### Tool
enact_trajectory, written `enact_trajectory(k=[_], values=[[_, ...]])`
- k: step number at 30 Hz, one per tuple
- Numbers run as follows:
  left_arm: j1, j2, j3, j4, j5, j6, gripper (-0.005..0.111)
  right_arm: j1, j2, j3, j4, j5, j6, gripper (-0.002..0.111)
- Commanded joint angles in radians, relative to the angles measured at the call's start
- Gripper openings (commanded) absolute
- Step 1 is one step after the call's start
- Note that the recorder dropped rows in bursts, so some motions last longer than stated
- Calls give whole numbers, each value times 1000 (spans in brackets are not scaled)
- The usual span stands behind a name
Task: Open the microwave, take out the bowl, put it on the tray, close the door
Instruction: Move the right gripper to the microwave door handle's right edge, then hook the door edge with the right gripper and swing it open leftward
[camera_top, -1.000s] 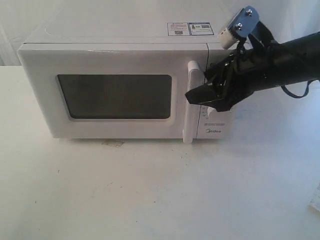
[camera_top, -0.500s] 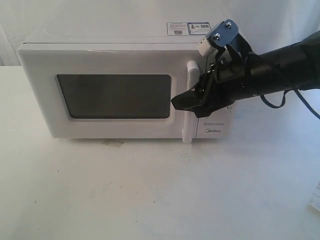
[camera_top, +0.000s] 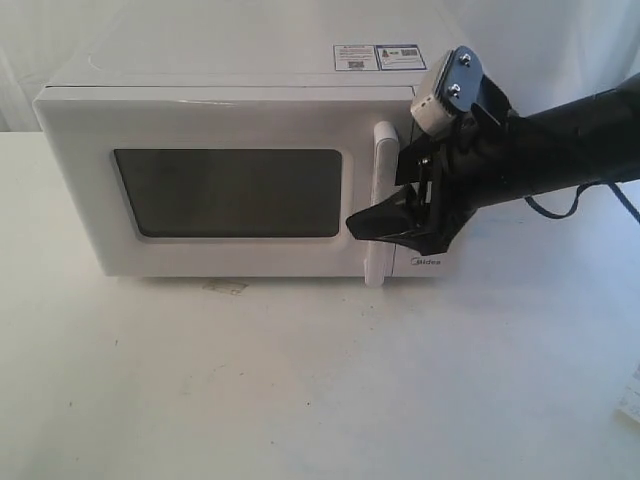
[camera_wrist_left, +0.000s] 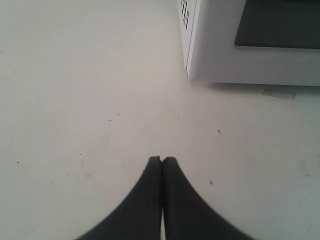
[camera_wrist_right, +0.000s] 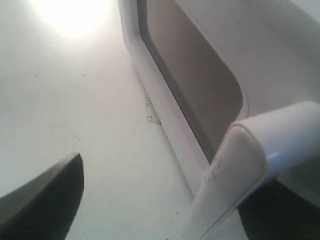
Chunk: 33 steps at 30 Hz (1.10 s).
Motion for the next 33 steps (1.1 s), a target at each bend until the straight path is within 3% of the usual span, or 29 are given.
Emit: enact_trajectory(k=[1,5,9,15,23,25,30,32,33], values=[[1,-4,5,-2,-1,-6,0,29,1,-8,-4,246,-13,0],[1,-4,5,-2,-1,-6,0,29,1,-8,-12,270,-49,0],[1,-4,5,-2,-1,-6,0,29,1,-8,0,54,-48,0],[1,-4,5,-2,-1,-6,0,29,1,-8,125,-325,109,0],[1,-4,5,-2,-1,-6,0,29,1,-9,199,-552,108,1],[1,-4,5,-2,-1,-6,0,29,1,-9,199,-561,104,6],[1,-4,5,-2,-1,-6,0,29,1,-9,197,-549,92,31],[1,-4,5,-2,-1,-6,0,29,1,-9,197,-549,92,32],[1,-4,5,-2,-1,-6,0,29,1,-9,197,-549,92,26]])
